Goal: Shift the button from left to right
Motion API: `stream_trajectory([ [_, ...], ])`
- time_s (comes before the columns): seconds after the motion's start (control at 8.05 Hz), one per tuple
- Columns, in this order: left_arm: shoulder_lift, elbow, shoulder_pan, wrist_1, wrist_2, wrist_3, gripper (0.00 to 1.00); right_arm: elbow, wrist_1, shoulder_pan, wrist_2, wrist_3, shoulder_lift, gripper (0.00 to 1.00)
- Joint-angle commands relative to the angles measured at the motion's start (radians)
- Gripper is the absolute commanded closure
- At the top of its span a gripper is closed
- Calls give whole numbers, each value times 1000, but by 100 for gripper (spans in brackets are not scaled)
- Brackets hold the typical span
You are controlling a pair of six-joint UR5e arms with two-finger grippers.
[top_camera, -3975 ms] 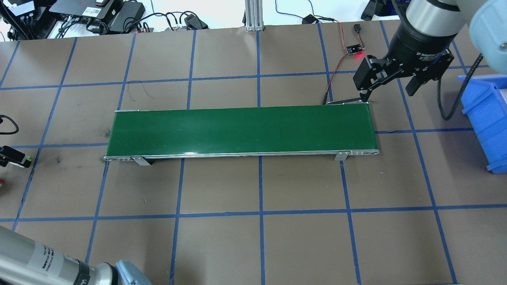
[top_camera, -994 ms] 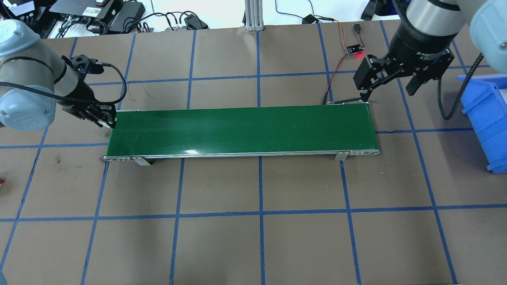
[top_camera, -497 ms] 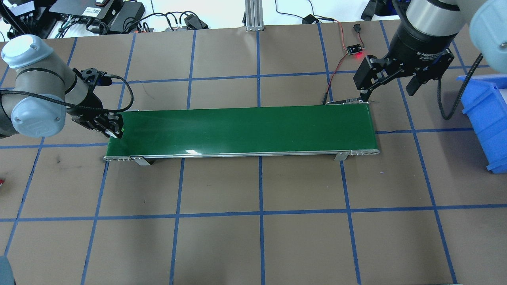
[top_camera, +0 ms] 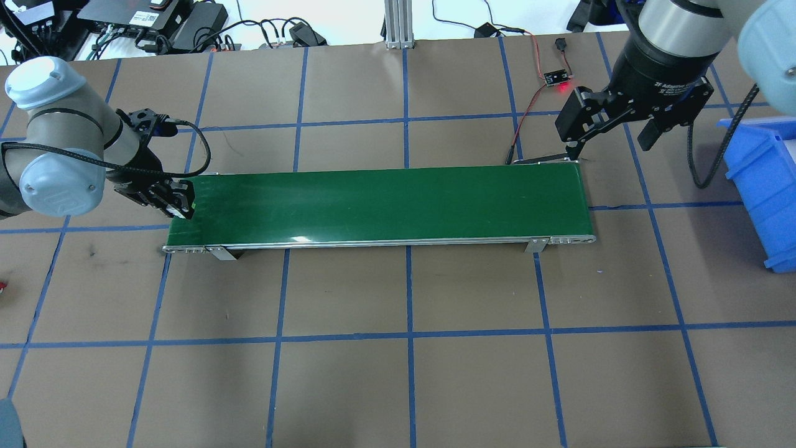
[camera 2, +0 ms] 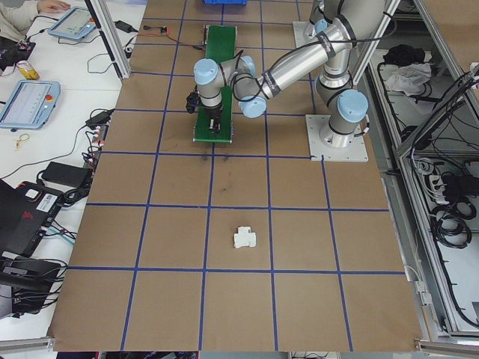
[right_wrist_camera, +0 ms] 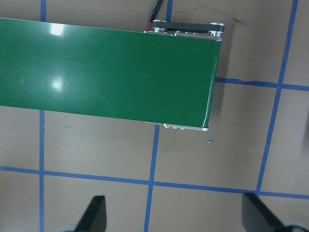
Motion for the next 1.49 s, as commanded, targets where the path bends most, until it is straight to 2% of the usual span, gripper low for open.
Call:
stream_trajectory([
  [0.0,-26,1,0,1,0,0,100,1,0,0,0,-2,0,0],
  [0.12,-26,1,0,1,0,1,100,-1,-1,0,1,-1,0,0],
  [0.25,-28,1,0,0,0,-2,79,-1,0,0,0,-1,0,0],
  [0.37,-11,7,0,-12,5,-13,1,-1,0,0,1,-1,0,0],
  [0.75,131,5,-55,-98,-8,-77,0,-1,-11,1,-5,-7,3,0],
  [0.87,200,10,-104,-183,-9,-121,0,-1,-47,3,1,-7,4,0],
  [0.99,265,13,-136,-274,-5,-228,0,1,-84,6,3,-5,24,0],
  [1.12,302,28,-141,-296,0,-259,0,-2,-159,14,4,2,67,0],
  [1.37,302,76,-141,-305,55,-261,0,16,-208,46,10,18,148,0],
])
